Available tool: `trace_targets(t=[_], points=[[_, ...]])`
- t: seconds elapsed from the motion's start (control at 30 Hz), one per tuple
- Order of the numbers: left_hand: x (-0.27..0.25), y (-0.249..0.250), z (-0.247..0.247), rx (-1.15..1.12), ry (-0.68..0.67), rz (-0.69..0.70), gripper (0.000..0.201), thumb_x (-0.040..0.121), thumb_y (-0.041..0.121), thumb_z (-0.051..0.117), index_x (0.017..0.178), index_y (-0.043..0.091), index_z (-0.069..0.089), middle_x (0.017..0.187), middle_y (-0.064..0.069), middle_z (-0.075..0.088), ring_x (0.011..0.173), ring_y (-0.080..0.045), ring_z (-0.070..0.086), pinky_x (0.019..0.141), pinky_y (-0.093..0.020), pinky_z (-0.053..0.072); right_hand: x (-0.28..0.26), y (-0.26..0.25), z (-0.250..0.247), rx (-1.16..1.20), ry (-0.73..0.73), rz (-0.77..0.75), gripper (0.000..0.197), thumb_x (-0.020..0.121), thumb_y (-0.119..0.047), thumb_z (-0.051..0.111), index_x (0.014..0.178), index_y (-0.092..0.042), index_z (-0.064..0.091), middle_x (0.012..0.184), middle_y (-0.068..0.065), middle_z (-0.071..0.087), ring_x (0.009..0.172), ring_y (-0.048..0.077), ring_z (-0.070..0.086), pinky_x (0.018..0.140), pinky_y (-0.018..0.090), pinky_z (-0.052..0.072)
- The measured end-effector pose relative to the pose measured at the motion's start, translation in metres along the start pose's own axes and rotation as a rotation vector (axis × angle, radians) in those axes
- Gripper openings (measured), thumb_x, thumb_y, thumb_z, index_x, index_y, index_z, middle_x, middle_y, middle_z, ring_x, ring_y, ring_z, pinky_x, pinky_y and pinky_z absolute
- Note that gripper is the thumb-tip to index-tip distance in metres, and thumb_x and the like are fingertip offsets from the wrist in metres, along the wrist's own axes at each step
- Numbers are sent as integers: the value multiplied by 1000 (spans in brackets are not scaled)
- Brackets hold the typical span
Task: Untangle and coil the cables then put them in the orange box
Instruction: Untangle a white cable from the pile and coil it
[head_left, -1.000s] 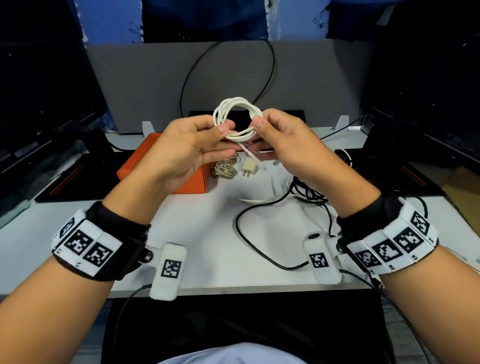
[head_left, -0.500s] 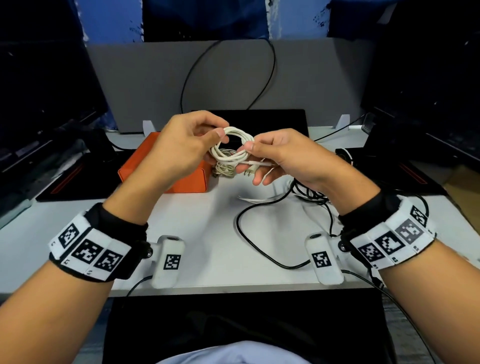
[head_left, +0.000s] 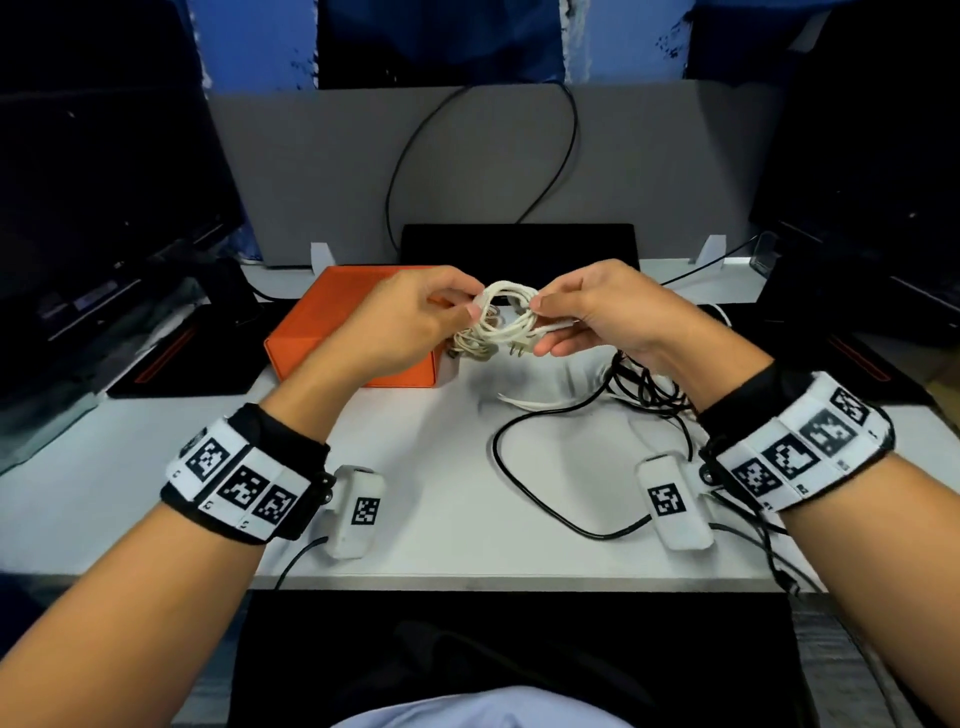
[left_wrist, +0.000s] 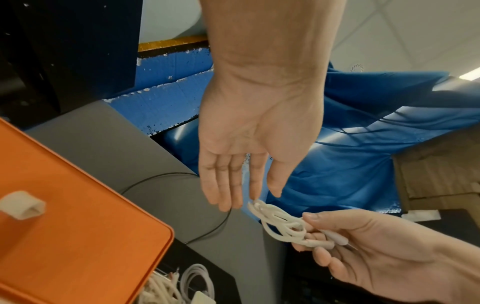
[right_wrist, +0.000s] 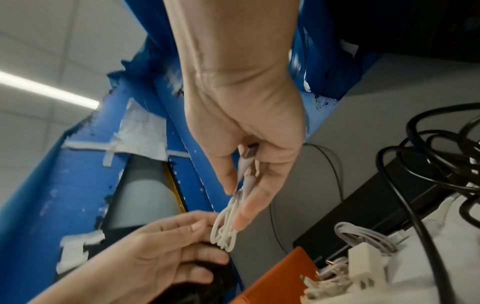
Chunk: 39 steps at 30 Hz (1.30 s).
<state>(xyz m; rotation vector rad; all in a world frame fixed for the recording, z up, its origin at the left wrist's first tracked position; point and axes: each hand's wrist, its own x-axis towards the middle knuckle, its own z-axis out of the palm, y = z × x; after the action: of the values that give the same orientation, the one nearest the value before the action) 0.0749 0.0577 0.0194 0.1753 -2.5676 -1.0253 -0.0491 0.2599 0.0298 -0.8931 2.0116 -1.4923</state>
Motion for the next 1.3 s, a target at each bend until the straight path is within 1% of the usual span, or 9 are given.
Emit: trace_targets(t=[0.13,0.23,0.43,0.6,0.67,0.83,0.93,1.03,1.3], points=[[0,1,4,360,-99,162,38,90,29,77,127,26,70,128,5,62,113,-14,59,94,-28,46,23,0,6,7,-125,123,24,100,-13,64,113,6,69,97,18,78,81,25,78,74,28,62],[-1,6,6,707,-178,200,29,92,42,72,119,32,73,135,10,59,121,-20,52,100,-41,42,34,4,6,51,-174,215,27,100,-12,65,118,7,67,99,18,77,80,24,78,68,25,63],[23,-2,23,701,-381,120,27,94,31,69,72,20,58,67,5,56,66,-20,50,57,-33,36,48,22,10,44,-192,267,31,99,-18,66,120,5,66,109,20,76,82,24,78,69,26,64],[38,-17,39,847,-551,95,16,93,23,68,86,8,70,67,-1,54,71,-24,52,53,-31,34,45,30,16,-835,-88,95,52,101,-51,56,121,-3,66,114,17,72,100,33,71,89,43,58],[39,-19,45,963,-633,74,21,96,27,65,87,8,67,66,2,47,74,-24,49,49,-28,30,30,23,18,-1103,-141,25,54,100,-53,55,130,-9,60,122,11,68,114,31,62,92,37,49],[45,-35,51,886,-577,-25,37,92,34,69,67,10,57,62,-3,51,63,-24,48,49,-30,33,-3,23,14,-1373,-395,43,62,100,-55,53,151,-21,42,143,-2,55,130,25,50,95,33,42],[46,-36,52,815,-461,-48,46,98,40,59,61,13,54,61,-4,53,58,-23,49,53,-31,35,-12,24,5,-1361,-430,79,50,102,-62,42,133,-27,57,131,-5,57,126,23,51,94,34,41],[47,-34,58,842,-440,-47,46,103,36,50,61,17,48,65,-2,51,63,-23,49,60,-32,39,-16,22,-1,-1243,-431,120,60,101,-69,31,114,-21,65,115,-5,61,112,21,55,90,35,41],[58,-30,65,846,-352,-106,36,97,41,61,78,11,61,70,-2,52,69,-24,55,56,-31,40,-19,25,-2,-1271,-503,99,48,100,-66,43,127,-33,65,122,-11,61,112,17,55,101,37,45]])
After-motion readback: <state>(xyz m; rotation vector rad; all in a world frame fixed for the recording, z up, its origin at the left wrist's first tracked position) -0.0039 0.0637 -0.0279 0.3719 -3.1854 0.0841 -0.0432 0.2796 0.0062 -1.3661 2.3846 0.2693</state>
